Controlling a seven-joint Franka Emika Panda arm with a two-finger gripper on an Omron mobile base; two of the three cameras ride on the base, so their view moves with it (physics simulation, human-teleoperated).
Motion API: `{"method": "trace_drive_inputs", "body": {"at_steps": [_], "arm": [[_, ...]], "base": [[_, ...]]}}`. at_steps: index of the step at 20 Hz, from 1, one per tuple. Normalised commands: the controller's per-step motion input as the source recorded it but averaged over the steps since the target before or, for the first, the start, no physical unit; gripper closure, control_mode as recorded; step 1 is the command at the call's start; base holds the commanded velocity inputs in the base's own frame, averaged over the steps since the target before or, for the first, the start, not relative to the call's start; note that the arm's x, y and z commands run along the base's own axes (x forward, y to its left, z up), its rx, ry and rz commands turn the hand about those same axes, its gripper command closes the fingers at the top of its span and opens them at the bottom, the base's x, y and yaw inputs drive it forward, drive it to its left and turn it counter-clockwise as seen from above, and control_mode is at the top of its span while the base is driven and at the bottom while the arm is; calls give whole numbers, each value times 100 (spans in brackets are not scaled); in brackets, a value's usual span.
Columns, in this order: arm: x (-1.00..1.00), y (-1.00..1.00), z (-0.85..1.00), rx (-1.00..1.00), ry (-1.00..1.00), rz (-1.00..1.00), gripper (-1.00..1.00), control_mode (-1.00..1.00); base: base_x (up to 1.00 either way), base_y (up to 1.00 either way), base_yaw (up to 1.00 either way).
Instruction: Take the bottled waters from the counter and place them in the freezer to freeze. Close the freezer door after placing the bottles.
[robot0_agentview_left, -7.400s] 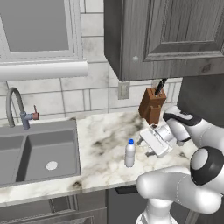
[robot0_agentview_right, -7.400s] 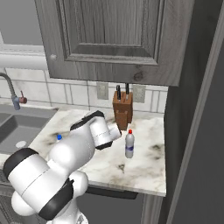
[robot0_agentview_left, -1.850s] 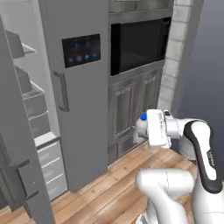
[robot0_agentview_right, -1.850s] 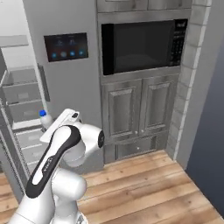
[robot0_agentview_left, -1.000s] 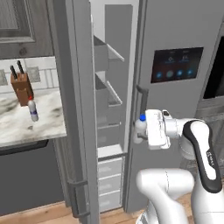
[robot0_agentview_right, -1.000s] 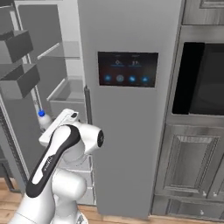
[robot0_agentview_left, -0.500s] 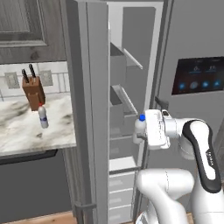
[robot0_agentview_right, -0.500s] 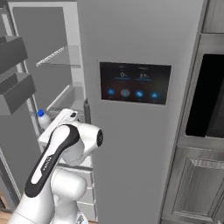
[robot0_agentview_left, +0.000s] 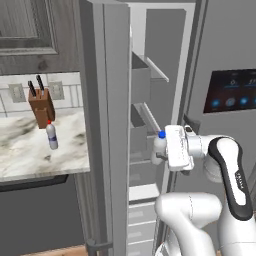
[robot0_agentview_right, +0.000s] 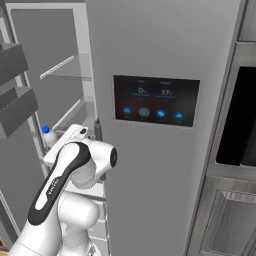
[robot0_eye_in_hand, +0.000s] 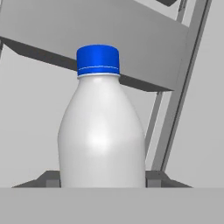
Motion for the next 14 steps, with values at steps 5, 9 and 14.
{"method": "trace_drive_inputs", "body": {"at_steps": [5, 9, 14], "arm": [[0, 0, 0, 0, 0, 0, 100, 100], [0, 0, 0, 0, 0, 0, 100, 100], [0, 0, 0, 0, 0, 0, 100, 100]], "base": [[-5, 39, 0], [-3, 10, 0], [36, -3, 0]]}}
